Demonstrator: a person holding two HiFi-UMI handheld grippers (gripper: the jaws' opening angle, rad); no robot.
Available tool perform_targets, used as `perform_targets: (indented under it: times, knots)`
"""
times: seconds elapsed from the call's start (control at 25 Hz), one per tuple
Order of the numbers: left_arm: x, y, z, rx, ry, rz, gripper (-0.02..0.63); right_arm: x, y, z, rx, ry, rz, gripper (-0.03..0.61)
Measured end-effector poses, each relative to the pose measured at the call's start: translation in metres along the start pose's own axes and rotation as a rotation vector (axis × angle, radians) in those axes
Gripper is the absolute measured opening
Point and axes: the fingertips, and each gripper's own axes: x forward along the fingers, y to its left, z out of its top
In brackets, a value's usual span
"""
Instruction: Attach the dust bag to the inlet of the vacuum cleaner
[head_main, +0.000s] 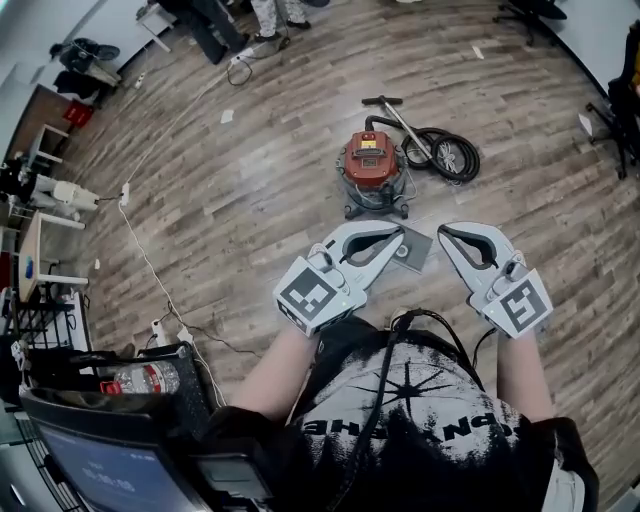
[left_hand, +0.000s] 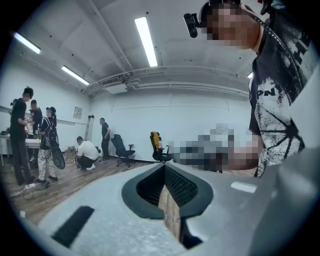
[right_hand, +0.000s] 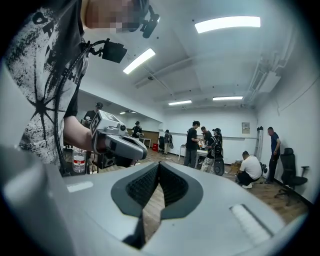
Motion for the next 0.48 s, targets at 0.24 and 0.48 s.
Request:
perform_targets:
  times: [0.24, 0.48]
  knots:
    - [-0.004, 0.008, 0.006, 0.013, -0.025, 0.014, 0.000, 0.010, 0.002, 0.006, -0.016, -0.015, 0.016, 0.005]
    - [-0.008, 0.026, 0.006, -0.009, -0.039, -0.023, 0.000, 0.025, -0.002, 0.000, 0.008, 0.044, -0.015, 0.005]
